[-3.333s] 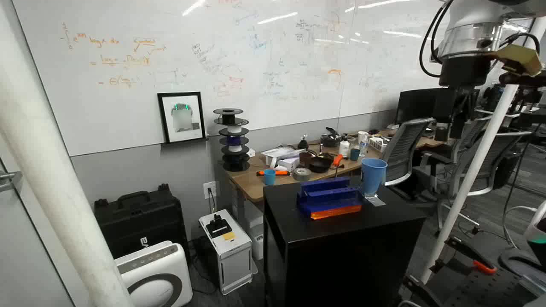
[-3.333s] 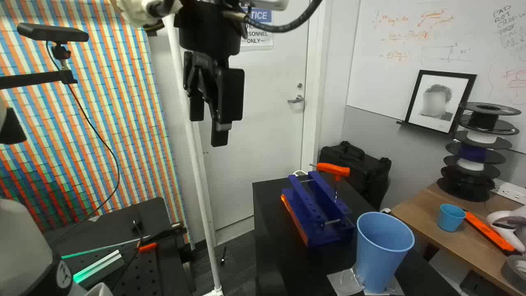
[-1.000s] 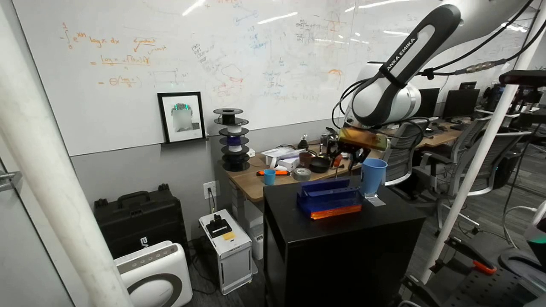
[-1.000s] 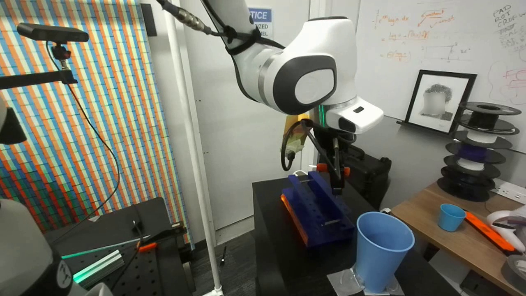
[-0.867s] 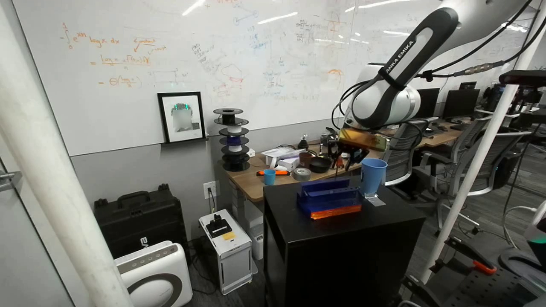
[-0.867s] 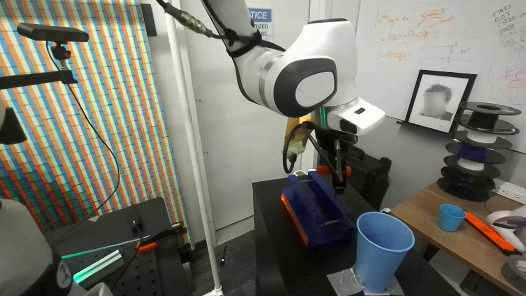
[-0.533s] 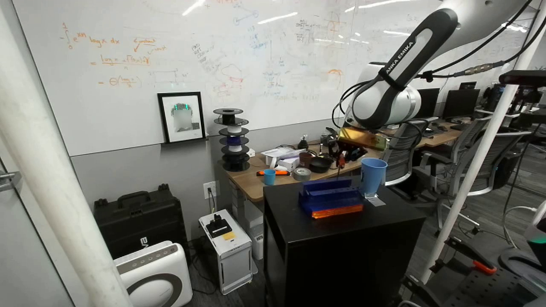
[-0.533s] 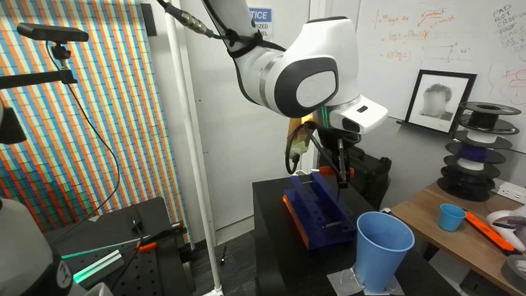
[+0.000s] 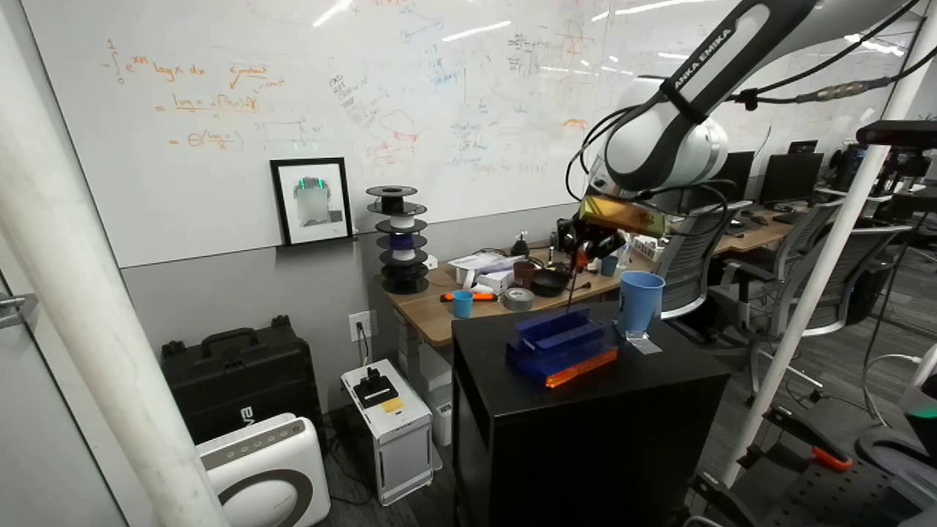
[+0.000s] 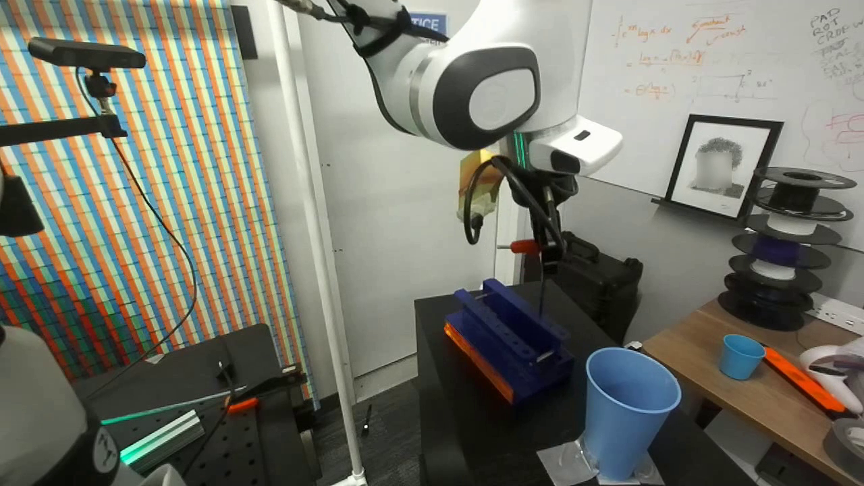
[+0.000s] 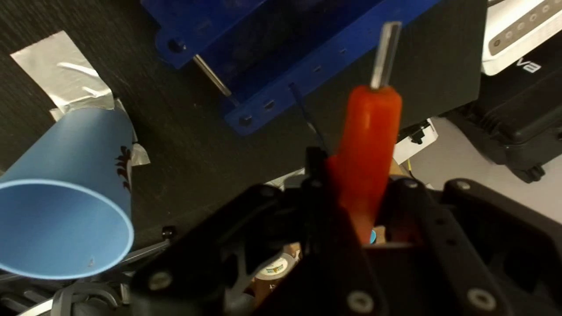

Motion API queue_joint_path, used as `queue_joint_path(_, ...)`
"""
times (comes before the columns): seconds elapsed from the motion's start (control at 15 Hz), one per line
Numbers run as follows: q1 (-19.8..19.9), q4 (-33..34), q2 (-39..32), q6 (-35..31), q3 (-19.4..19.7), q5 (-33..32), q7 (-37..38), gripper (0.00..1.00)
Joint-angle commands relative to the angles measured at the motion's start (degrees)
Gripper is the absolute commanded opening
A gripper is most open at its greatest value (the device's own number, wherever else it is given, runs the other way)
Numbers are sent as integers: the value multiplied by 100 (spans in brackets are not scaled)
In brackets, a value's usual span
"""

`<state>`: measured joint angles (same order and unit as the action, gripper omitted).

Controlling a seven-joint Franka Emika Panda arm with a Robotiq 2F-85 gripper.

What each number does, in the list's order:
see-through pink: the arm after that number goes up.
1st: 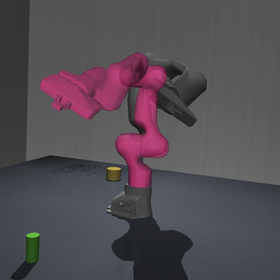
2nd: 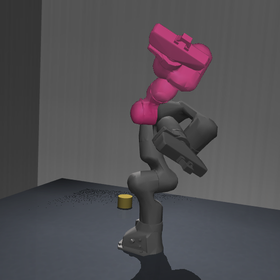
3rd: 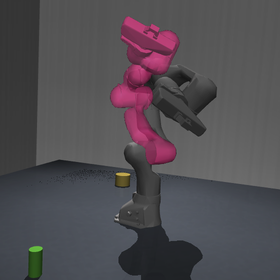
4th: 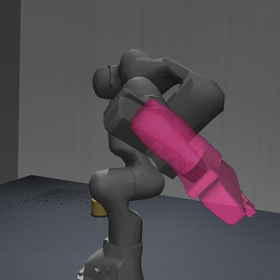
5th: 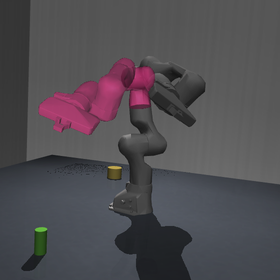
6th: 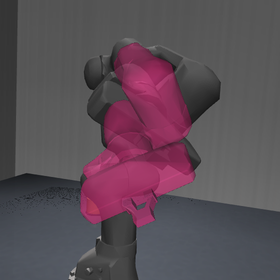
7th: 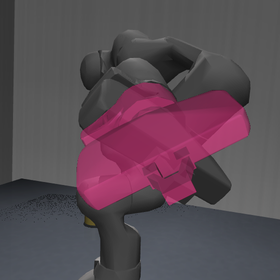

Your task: Pick up the orange object tool and put it in the cup

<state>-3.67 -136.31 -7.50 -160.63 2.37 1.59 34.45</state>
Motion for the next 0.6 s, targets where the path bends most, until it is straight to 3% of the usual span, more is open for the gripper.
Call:
queue_joint_path(0.0,30,-373,1080,461,-86,146,-193,4)
queue_joint_path(0.27,311,-486,1889,1037,-105,-152,-38,4)
queue_joint_path(0.53,984,-320,2162,1339,-18,-658,67,4)
